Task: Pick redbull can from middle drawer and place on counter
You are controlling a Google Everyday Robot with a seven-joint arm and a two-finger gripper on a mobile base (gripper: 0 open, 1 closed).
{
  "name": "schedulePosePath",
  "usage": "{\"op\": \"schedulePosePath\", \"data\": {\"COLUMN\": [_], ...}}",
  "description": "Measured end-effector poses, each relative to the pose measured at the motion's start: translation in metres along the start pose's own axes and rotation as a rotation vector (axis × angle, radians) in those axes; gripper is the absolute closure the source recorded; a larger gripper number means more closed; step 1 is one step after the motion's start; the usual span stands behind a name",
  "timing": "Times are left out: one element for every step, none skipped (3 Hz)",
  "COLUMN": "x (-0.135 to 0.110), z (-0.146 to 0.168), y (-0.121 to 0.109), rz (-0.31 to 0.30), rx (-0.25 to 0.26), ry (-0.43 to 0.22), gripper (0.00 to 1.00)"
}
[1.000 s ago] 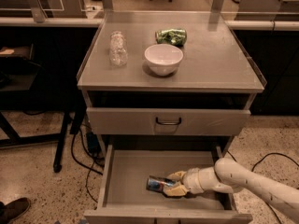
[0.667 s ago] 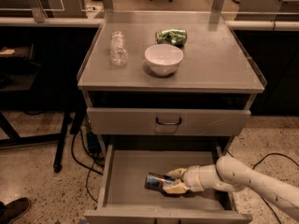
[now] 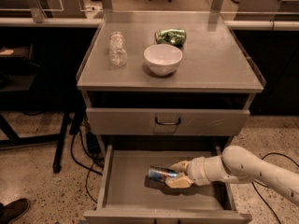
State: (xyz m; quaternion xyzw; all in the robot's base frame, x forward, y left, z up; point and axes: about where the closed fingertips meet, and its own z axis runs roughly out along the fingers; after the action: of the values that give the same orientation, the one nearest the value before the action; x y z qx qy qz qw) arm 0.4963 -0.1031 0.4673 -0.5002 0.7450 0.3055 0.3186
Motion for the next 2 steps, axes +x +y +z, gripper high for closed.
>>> {"op": "schedulePosePath", "data": {"x": [-0.0144,-0.0167], "z": [-0.0244,-0.0261], "y": [0.0014,0.0008], "rz": [-0.007,-0.011], "rx": [0.040,0.043], "ry": [0.027,0.028], "gripper": [1.00,1.00]}}
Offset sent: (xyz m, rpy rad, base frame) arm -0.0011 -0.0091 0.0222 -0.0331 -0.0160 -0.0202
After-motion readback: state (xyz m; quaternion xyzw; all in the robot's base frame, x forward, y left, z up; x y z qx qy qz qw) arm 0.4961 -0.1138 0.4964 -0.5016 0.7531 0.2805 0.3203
